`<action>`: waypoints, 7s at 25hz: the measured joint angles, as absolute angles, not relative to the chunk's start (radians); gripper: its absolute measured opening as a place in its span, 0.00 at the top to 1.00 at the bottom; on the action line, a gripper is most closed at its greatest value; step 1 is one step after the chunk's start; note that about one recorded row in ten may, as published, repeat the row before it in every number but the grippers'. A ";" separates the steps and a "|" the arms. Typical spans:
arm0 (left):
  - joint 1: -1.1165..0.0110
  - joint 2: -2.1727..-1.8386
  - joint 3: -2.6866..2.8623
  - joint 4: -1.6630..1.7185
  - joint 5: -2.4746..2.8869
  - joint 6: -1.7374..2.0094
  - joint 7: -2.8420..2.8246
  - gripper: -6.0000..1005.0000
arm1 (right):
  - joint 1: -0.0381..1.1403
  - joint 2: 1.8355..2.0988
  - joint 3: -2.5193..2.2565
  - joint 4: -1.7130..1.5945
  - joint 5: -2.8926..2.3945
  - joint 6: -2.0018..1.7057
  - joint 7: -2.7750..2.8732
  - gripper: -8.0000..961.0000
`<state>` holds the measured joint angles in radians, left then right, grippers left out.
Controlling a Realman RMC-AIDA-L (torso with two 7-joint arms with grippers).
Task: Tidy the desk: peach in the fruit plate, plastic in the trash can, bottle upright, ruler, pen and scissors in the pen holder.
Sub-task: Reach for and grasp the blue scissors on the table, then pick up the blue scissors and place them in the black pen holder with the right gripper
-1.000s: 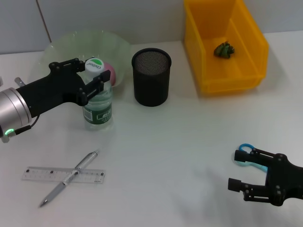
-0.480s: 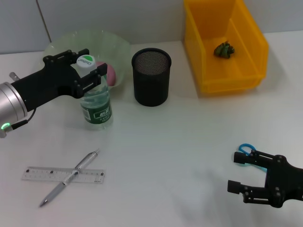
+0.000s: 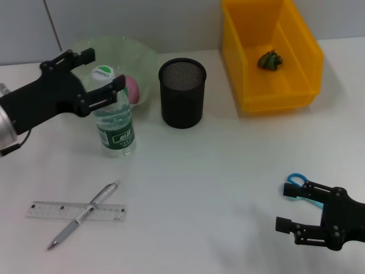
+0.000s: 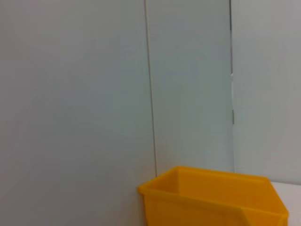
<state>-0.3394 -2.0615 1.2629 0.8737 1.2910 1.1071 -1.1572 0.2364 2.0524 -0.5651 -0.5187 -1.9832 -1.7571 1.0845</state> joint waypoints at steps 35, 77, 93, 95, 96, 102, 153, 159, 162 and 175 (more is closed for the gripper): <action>-0.317 -2.064 1.238 0.432 1.345 1.578 -0.682 0.16 | 0.583 2.047 -0.872 -1.460 -2.749 -1.956 2.363 0.22; -0.342 -2.066 1.238 0.391 1.345 1.543 -0.674 0.16 | 0.562 2.080 -1.244 -1.271 -2.817 -1.703 2.439 0.24; -0.353 -2.066 1.245 0.390 1.345 1.548 -0.673 0.16 | 0.565 2.080 -1.331 -1.273 -2.838 -1.689 2.482 0.35; -0.353 -2.066 1.246 0.390 1.345 1.547 -0.672 0.16 | 0.561 2.081 -1.333 -1.273 -2.837 -1.688 2.482 0.35; -0.353 -2.066 1.246 0.390 1.345 1.546 -0.672 0.16 | 0.559 2.082 -1.333 -1.273 -2.836 -1.685 2.483 0.35; -0.353 -2.066 1.246 0.390 1.345 1.545 -0.672 0.16 | 0.557 2.084 -1.336 -1.261 -2.816 -1.659 2.486 0.35; -0.359 -2.067 1.247 0.390 1.347 1.543 -0.672 0.17 | 0.553 2.082 -1.353 -1.268 -2.806 -1.662 2.493 0.75; -0.359 -2.068 1.247 0.390 1.347 1.543 -0.672 0.17 | 0.533 2.082 -1.341 -1.335 -2.801 -1.662 2.495 0.77; -0.359 -2.068 1.247 0.390 1.347 1.543 -0.672 0.17 | 0.512 2.082 -1.330 -1.405 -2.781 -1.666 2.499 0.77; -0.354 -2.069 1.243 0.390 1.341 1.545 -0.672 0.17 | 0.394 2.082 -1.164 -1.754 -2.410 -1.456 2.377 0.76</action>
<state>-0.3542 -2.0693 1.2426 0.3896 1.3406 1.5448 -0.6716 0.3941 2.0823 -1.1639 -1.7541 -2.4095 -1.4556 2.3767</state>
